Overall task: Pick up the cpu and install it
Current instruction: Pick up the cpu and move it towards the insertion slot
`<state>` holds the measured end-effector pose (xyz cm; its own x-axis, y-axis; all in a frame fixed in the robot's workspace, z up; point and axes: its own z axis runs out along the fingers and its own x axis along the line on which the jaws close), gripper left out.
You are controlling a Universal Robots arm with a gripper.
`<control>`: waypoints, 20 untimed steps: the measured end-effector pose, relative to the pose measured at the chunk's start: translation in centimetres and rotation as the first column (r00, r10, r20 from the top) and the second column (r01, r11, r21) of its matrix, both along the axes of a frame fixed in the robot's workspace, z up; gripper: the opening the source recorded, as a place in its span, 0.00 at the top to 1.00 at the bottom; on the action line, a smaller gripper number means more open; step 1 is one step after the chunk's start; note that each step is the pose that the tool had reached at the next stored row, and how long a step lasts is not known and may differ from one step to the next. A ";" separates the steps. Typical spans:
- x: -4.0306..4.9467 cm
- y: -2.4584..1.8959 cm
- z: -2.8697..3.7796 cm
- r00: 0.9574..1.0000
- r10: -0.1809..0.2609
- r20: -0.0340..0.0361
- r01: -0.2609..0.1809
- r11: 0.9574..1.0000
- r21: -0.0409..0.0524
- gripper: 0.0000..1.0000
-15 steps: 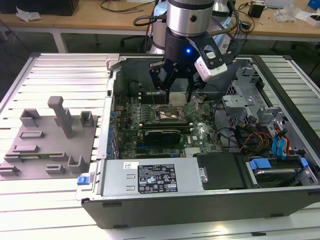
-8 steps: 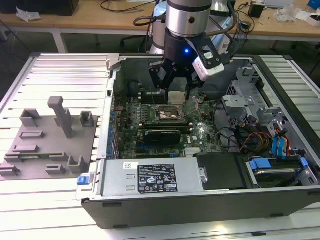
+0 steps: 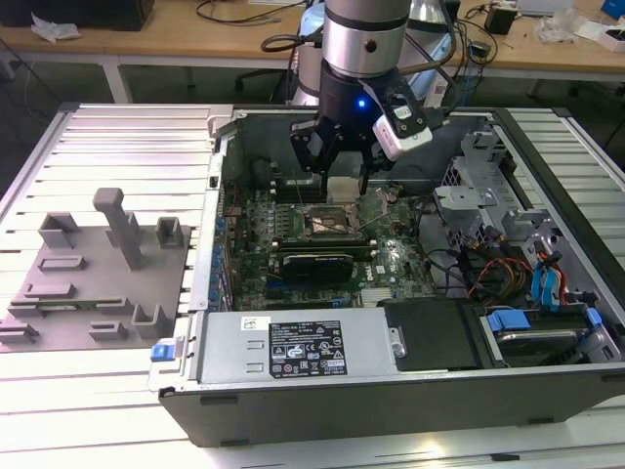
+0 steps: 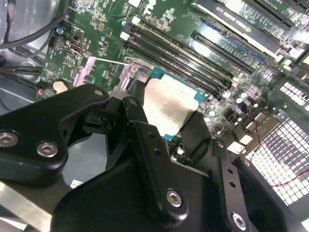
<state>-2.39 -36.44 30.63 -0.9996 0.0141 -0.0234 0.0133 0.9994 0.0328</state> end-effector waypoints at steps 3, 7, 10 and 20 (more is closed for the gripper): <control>0.00 0.09 -0.29 1.000 0.000 0.000 0.000 1.000 0.008 0.45; 0.00 0.47 -0.90 1.000 0.000 0.000 0.000 1.000 0.022 0.45; 0.00 0.93 -1.40 1.000 0.000 0.000 0.000 0.999 0.033 0.45; 0.00 2.06 -3.18 1.000 0.000 0.000 0.000 0.999 0.052 0.45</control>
